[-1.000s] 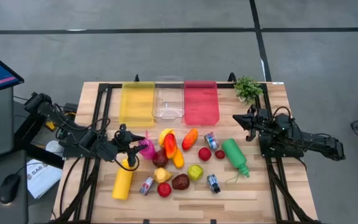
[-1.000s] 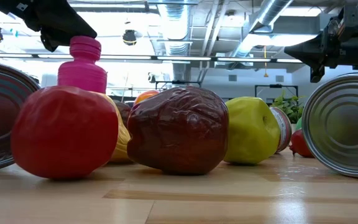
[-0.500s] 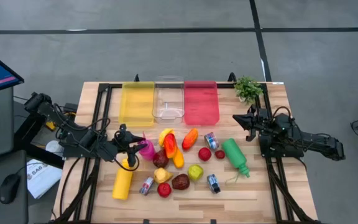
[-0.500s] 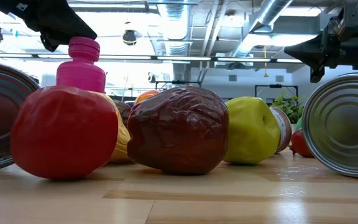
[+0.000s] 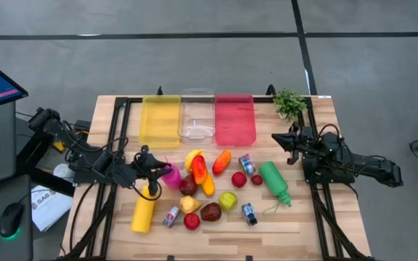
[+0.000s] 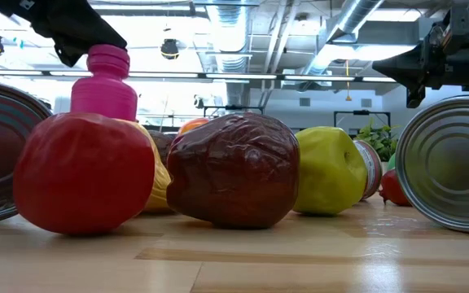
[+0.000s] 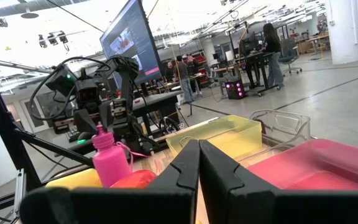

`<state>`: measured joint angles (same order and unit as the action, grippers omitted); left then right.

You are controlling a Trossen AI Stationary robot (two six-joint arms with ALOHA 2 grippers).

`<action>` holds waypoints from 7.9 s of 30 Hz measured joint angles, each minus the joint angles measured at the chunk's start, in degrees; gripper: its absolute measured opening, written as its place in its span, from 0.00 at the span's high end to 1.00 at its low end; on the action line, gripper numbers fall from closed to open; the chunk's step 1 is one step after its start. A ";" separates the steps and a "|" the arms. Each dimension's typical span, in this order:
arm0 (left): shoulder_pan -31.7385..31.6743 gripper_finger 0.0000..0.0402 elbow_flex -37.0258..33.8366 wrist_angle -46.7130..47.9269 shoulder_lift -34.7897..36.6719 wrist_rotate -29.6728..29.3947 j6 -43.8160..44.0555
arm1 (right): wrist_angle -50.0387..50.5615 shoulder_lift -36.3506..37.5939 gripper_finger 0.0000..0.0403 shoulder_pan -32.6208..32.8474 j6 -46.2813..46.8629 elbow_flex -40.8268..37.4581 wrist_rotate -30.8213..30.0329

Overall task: Pick & Place Food Item
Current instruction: Put the pink tumbler into the yellow bin, then put the yellow starfruit into the pink bin

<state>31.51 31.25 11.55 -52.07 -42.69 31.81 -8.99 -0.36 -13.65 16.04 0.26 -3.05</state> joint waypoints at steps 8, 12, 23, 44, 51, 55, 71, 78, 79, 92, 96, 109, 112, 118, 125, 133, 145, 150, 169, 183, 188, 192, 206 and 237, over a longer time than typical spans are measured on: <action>0.00 0.86 0.02 -0.78 0.01 2.23 -0.09 | -0.02 0.00 0.99 0.02 0.04 0.01 0.00; 0.00 0.86 -0.11 -2.60 -0.06 2.48 -2.87 | -0.05 0.00 0.99 0.02 0.06 0.00 0.00; -3.78 0.87 5.16 -2.32 2.16 1.16 -14.17 | -0.18 0.00 0.99 0.02 0.06 0.01 0.02; -23.21 0.87 16.30 -7.56 5.08 -2.32 -31.29 | -1.86 0.04 0.99 0.02 0.06 0.79 0.02; -30.51 0.87 16.30 -13.41 1.45 -2.28 -35.95 | -1.84 0.04 0.99 0.02 0.06 0.91 0.02; -34.34 0.87 16.30 -14.73 -1.25 0.59 -36.38 | -2.35 0.04 0.99 0.02 0.06 0.97 0.00; -51.51 0.87 16.30 -25.00 -8.18 16.03 -39.34 | -5.29 0.04 0.99 0.02 0.06 1.15 -7.33; -57.71 0.86 16.30 -24.57 -8.11 19.19 -39.23 | -5.31 0.04 0.99 0.02 0.06 1.15 -10.49; -58.33 0.86 16.28 -24.07 -8.11 19.23 -38.98 | -5.31 0.04 0.99 0.01 0.07 1.15 -11.28; -70.26 0.86 16.28 -7.94 -8.09 12.38 -22.77 | -5.44 0.04 0.99 0.00 0.07 1.17 -17.16; -72.57 0.87 16.28 -5.94 -8.09 11.98 -19.29 | -7.03 0.04 0.99 0.00 0.07 1.19 -17.20; -73.66 0.87 16.24 -1.29 -14.47 4.82 -14.30 | -7.15 0.02 0.99 0.02 0.06 1.19 -18.53; -74.51 0.87 16.24 -1.24 -16.22 4.19 -11.56 | -7.15 0.02 0.99 0.02 0.06 1.19 -18.53; -75.14 0.87 16.24 -2.20 -18.24 2.76 -10.08 | -6.93 0.02 0.99 0.02 0.06 1.19 -18.53; -75.14 0.87 16.24 -2.89 -18.25 2.00 -9.93 | -6.88 0.02 0.99 0.02 0.04 1.19 -18.51; -74.55 0.87 16.12 -3.04 -18.23 1.99 -7.39 | -6.88 0.02 0.99 0.02 0.04 1.19 -18.51; -74.23 0.85 11.08 -10.79 -18.41 0.15 -7.45 | -6.94 0.02 0.99 0.00 0.07 1.19 -18.50; -74.23 0.79 11.08 -10.56 -18.41 0.89 -7.50 | -6.95 0.02 0.99 0.00 0.06 1.19 -18.49; -74.23 0.35 11.08 -18.59 -18.41 0.99 -20.57 | -6.95 0.02 0.99 0.00 0.08 1.19 -18.49; -73.90 0.22 11.10 -30.36 -8.30 12.92 -22.60 | -6.97 0.02 0.99 0.02 0.08 1.19 -18.43; -73.90 0.27 11.10 -31.00 -4.46 25.38 -22.58 | -6.97 0.02 0.99 0.02 0.08 1.19 -18.27; -73.77 0.32 11.10 -30.98 -2.56 35.81 -22.55 | -6.95 0.04 0.99 0.02 0.08 1.19 -18.23; -64.68 0.45 11.10 -32.28 -2.40 43.06 -22.53 | -6.95 0.02 0.99 0.02 0.08 1.19 -18.01; -47.65 0.49 11.10 -32.15 -2.41 42.95 -16.31 | -6.05 0.02 0.99 0.02 0.08 1.19 -18.01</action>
<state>-16.14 42.35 -20.60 -54.48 0.25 15.50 -15.05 -0.34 -13.63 16.12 1.45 -21.06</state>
